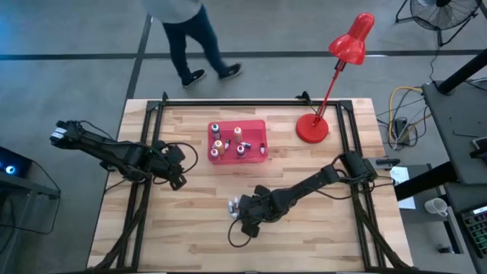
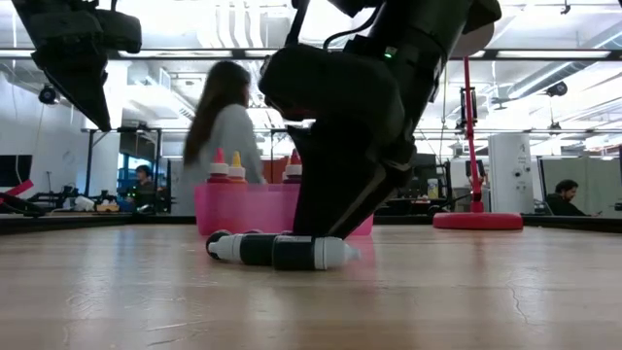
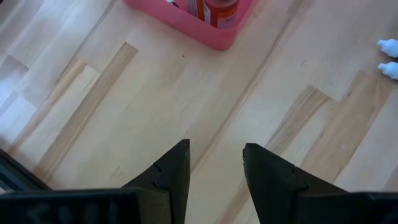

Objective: Pick & Place food coloring

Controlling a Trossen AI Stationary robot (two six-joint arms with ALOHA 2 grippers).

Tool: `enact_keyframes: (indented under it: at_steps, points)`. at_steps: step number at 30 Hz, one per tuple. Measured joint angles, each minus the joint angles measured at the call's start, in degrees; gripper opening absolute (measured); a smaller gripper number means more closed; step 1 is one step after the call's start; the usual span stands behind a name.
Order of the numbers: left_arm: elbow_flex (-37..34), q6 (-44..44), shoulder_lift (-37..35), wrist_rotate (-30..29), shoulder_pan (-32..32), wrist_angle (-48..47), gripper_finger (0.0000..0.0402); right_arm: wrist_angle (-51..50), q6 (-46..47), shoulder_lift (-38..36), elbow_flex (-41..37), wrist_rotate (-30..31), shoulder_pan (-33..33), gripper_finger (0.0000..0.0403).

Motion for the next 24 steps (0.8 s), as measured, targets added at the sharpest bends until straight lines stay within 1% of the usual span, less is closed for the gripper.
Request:
enact_keyframes:
  at_steps: [7,13,15,18,24]
  points:
    - [0.0,0.1,0.0,0.0,0.0,0.0,0.0122,-0.9,-5.7,0.0,-0.6,1.0,-0.2,0.0118]
    - [0.0,0.0,0.0,0.0,0.0,0.0,0.0122,-2.0,-1.5,-0.6,0.1,1.5,-1.7,0.0065]
    - [0.0,0.1,0.0,0.0,0.0,0.1,0.0122,-2.6,-1.7,-1.2,0.5,4.9,-2.2,0.0056]
    - [0.0,0.1,0.0,0.0,0.0,0.2,0.0122,-3.7,-0.7,-3.8,1.4,12.4,-3.2,0.0057]
    - [0.0,0.1,0.0,-0.2,0.0,0.3,0.0122,-14.2,7.6,-11.1,1.1,26.1,-7.2,0.0062]
